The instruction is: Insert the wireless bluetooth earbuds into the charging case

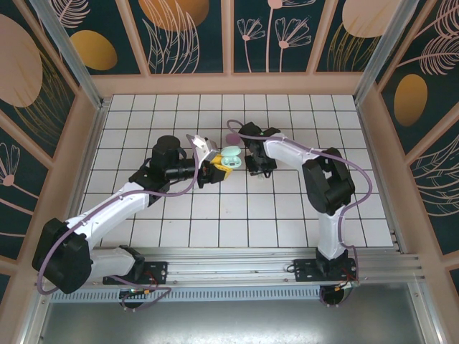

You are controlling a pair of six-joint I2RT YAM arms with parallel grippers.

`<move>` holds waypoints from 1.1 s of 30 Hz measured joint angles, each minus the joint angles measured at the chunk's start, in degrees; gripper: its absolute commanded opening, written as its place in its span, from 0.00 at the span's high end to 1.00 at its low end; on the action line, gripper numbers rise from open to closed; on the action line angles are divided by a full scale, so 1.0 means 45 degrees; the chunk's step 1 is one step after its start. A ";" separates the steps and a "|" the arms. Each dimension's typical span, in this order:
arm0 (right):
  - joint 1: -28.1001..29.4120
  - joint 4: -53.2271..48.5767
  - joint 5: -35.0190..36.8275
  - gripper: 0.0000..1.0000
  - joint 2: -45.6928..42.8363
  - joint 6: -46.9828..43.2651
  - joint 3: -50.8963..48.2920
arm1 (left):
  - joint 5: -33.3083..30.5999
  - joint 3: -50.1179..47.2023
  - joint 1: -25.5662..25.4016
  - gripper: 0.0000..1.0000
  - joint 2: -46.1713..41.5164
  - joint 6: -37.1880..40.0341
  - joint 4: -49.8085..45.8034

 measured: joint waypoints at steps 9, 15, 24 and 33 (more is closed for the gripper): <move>0.0466 -0.0413 0.0476 0.76 0.0029 0.0622 0.0068 | -0.0005 0.0000 0.0000 0.78 -0.0039 0.0010 -0.0010; 0.0476 -0.0510 0.0753 0.76 0.0277 0.0738 0.0141 | -0.0005 0.0000 0.0000 0.78 -0.0136 0.0092 -0.0010; 0.0476 -0.0520 0.0840 0.76 0.0709 0.0738 0.0185 | -0.0005 0.0000 0.0000 0.78 -0.0185 0.0097 -0.0015; 0.0476 -0.0520 0.0908 0.76 0.0913 0.0733 0.0209 | -0.0039 0.0000 0.0000 0.78 -0.0243 0.0146 -0.0024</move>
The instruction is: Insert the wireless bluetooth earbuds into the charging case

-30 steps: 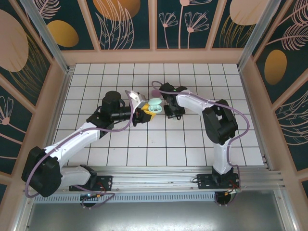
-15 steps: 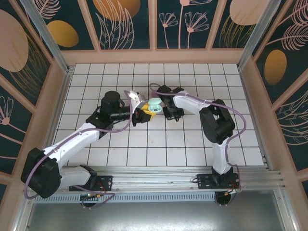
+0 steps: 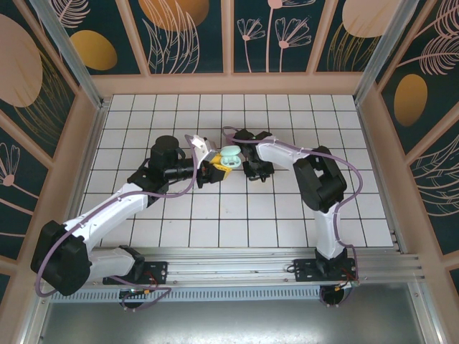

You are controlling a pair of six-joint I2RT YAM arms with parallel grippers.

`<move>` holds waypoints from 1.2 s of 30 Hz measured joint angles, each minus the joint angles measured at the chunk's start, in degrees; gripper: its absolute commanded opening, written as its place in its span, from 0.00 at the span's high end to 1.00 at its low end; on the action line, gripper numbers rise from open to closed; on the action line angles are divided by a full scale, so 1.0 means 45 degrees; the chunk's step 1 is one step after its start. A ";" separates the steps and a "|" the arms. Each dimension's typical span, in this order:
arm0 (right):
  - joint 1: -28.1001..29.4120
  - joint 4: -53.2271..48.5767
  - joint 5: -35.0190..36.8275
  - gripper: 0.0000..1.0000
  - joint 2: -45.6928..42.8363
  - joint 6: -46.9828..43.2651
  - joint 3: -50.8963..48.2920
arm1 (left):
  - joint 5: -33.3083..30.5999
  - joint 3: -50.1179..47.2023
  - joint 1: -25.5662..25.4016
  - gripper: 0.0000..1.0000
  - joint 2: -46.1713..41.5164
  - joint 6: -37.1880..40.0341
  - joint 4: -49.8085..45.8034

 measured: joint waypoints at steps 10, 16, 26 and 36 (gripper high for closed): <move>-0.0005 0.0005 0.0219 0.77 0.0097 -0.0049 0.0049 | -0.0010 0.0000 0.0000 0.78 -0.0097 0.0044 -0.0087; -0.0010 -0.0005 0.0316 0.81 0.0102 -0.0146 0.0102 | -0.0019 0.0000 0.0000 0.78 -0.0107 0.0087 -0.0117; -0.0078 -0.0044 0.0539 0.84 -0.0044 -0.0335 0.0219 | -0.0073 0.0000 0.0000 0.78 -0.0112 0.0141 -0.0311; -0.0933 0.0578 -0.1253 0.86 -0.3079 -0.0340 -0.0146 | -0.0121 0.0000 0.0000 0.78 -0.0112 0.0141 -0.0311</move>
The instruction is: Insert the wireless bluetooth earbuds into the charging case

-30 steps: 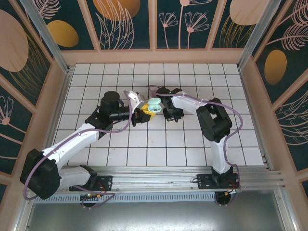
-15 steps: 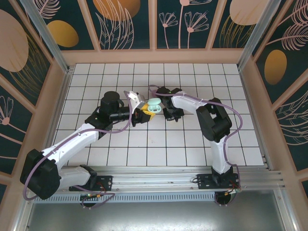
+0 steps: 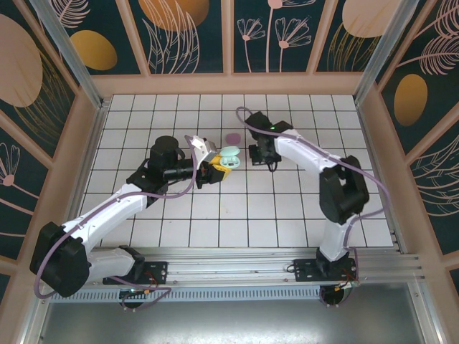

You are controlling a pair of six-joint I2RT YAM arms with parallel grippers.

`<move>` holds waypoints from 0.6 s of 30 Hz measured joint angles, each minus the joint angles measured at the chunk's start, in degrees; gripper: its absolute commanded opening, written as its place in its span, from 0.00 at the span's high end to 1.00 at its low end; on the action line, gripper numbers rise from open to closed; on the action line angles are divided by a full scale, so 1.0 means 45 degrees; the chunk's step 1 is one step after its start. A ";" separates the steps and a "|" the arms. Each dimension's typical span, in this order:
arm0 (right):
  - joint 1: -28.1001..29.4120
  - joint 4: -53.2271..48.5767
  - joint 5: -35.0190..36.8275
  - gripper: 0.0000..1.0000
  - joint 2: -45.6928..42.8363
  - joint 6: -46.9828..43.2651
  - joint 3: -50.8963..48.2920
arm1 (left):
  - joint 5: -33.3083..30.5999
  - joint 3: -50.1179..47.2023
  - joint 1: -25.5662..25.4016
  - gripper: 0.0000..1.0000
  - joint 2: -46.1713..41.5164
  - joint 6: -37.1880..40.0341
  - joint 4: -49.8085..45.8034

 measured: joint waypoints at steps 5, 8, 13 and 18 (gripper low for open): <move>-0.0345 0.0262 -0.1375 0.86 -0.1778 -0.0078 -0.0253 | -0.0087 0.0000 0.0000 0.78 0.0000 0.0000 0.0000; -0.0529 0.0287 -0.2059 0.86 -0.2749 -0.0209 -0.0573 | -0.0097 0.0000 0.0000 0.78 0.0000 0.0000 0.0000; -0.0622 0.0272 -0.3186 0.86 -0.4357 -0.0486 -0.1103 | -0.0175 0.0000 0.0000 0.78 0.0000 0.0000 0.0005; -0.0622 0.0170 -0.4172 0.86 -0.5639 -0.0675 -0.1195 | -0.0180 0.0015 0.0000 0.78 0.0024 0.0000 0.0005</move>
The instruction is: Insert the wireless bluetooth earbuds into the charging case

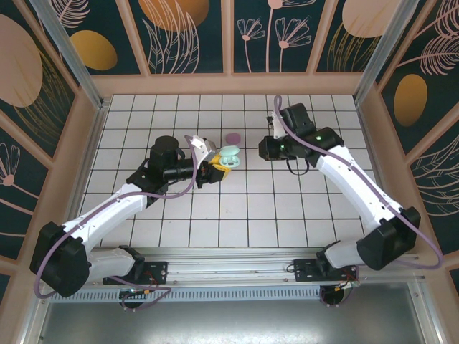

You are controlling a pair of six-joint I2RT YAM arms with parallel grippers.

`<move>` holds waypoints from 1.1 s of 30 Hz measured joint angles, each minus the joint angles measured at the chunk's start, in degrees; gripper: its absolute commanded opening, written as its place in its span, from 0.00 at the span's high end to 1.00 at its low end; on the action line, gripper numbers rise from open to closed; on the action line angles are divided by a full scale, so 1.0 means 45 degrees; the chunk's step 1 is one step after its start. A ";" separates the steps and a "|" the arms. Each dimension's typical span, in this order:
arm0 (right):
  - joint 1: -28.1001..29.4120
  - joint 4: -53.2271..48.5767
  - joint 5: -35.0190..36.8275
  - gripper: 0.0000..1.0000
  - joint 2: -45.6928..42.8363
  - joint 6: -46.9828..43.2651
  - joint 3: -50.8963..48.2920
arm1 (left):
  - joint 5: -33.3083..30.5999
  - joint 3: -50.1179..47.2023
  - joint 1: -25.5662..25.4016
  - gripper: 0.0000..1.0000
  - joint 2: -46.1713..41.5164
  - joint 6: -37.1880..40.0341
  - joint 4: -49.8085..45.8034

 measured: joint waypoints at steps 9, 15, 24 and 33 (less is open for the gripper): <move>-0.0005 -0.0112 -0.1773 0.85 -0.0729 -0.0112 -0.0010 | 0.0005 0.0262 0.0000 0.78 0.0330 0.0039 0.0005; 0.0000 -0.0141 -0.3031 0.85 -0.1132 -0.0340 -0.0010 | 0.0005 0.0306 0.0000 0.78 0.0408 0.0044 0.0010; 0.0209 -0.0131 -0.4041 0.85 -0.1195 -0.0539 -0.0010 | 0.0034 0.0311 0.0000 0.78 0.0476 0.0044 0.0015; 0.1088 -0.0044 -0.4551 0.85 -0.1020 -0.0782 0.0340 | 0.0170 0.0311 0.0000 0.78 0.0476 0.0044 0.0015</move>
